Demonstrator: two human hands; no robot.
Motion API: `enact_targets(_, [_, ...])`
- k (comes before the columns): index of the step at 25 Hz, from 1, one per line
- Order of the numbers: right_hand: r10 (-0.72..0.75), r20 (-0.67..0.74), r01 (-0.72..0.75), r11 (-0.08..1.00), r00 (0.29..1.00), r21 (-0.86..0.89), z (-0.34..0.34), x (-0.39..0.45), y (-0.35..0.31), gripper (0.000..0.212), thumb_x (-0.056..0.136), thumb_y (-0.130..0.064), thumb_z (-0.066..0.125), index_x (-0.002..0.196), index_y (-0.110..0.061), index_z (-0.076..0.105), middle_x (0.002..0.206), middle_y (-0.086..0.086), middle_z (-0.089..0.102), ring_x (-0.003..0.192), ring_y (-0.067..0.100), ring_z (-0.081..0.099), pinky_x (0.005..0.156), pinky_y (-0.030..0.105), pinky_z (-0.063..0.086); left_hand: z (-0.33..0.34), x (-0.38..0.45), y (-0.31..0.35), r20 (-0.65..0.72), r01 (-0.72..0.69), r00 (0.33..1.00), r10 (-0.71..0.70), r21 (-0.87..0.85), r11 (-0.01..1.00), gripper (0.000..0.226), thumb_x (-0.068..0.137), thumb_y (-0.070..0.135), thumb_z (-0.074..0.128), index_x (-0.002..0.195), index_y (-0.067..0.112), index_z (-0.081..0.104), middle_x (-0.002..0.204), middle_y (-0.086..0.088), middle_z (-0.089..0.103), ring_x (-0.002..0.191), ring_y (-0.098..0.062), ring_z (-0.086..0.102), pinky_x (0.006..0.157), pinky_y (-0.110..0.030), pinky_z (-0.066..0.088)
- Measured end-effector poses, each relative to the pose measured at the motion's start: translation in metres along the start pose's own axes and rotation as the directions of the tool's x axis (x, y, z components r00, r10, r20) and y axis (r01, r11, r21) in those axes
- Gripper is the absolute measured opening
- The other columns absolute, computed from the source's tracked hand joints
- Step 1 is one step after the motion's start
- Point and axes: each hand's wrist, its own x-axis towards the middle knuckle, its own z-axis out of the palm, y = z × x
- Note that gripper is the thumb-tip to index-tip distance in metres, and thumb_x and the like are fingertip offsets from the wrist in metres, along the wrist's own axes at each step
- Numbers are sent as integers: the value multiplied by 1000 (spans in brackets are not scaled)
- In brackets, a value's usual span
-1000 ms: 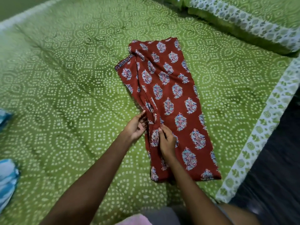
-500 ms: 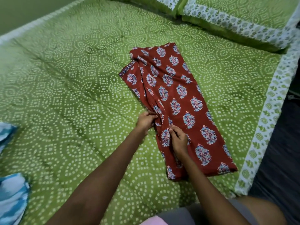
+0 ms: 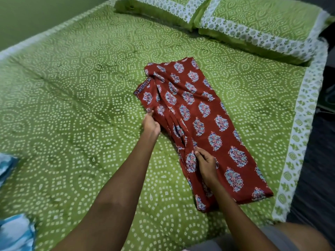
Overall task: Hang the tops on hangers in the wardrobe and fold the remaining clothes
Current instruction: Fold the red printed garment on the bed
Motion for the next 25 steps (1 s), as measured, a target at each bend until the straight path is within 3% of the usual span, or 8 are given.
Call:
enact_targets(4, [-27, -17, 26, 999, 1000, -33, 1, 1, 0, 22, 92, -3, 54, 110, -4, 66, 108, 1, 63, 103, 10, 57, 85, 1, 40, -34, -5, 12, -21, -43, 999, 41, -104, 994, 34, 85, 4, 62, 119, 2, 55, 119, -15, 61, 107, -24, 61, 103, -33, 41])
enact_targets(7, [-33, -21, 32, 998, 999, -52, 2, 2, 0, 22, 91, -2, 55, 110, -4, 66, 108, 0, 62, 103, 11, 57, 86, 4, 40, -53, -5, 20, -204, -177, 964, 173, -1, 984, 43, 78, -6, 66, 117, 0, 49, 116, -20, 59, 96, -24, 59, 84, -31, 53])
enact_targets(11, [-38, -20, 37, 998, 999, -54, 1, 1, 0, 21, 91, -2, 54, 109, -2, 66, 107, 1, 62, 104, 12, 57, 88, 10, 40, -61, 6, 44, -148, -63, 987, 63, 1, 998, 4, 89, 1, 56, 93, 0, 57, 112, -15, 62, 74, -19, 62, 58, -21, 54])
enact_targets(13, [-28, -21, 27, 998, 999, -48, 1, 0, 0, 22, 91, -3, 54, 110, -2, 66, 108, 1, 62, 104, 12, 57, 90, 15, 41, -61, 13, 54, -200, -88, 971, 134, 225, 970, 9, 90, 6, 57, 88, -3, 59, 98, -11, 62, 67, -17, 58, 59, -24, 53])
enact_targets(16, [-21, -22, 20, 999, 1000, -42, 2, 0, -2, 22, 91, -3, 54, 110, -2, 66, 107, 0, 62, 104, 13, 57, 94, 22, 42, -58, 25, 71, -171, -137, 931, 321, 652, 745, 30, 87, 19, 60, 106, -4, 63, 102, -16, 66, 78, -18, 54, 67, -31, 49])
enact_targets(21, [-40, -40, 37, 998, 998, -57, 2, -1, 0, 21, 91, -2, 55, 108, -2, 67, 105, 0, 62, 103, 13, 57, 88, 12, 41, -41, 42, 90, -49, -97, 978, 202, 754, 650, 31, 75, 20, 76, 93, 0, 60, 85, -13, 64, 59, -21, 58, 38, -27, 52])
enact_targets(23, [-27, -40, 25, 998, 999, -49, 2, -1, -1, 20, 91, -1, 55, 108, -2, 67, 104, 0, 62, 102, 12, 57, 84, 4, 40, -39, 69, 91, -31, -136, 964, 264, 796, 590, 42, 65, 24, 82, 89, -3, 61, 88, -12, 67, 69, -22, 64, 56, -37, 58])
enact_targets(25, [-28, -49, 26, 999, 998, -46, 3, -1, -2, 20, 90, -1, 56, 107, -2, 67, 104, 0, 62, 102, 12, 57, 83, -1, 39, -46, 120, 85, -34, -154, 964, 262, 734, 662, 51, 56, 18, 85, 95, -5, 63, 97, -16, 69, 81, -25, 66, 72, -45, 58])
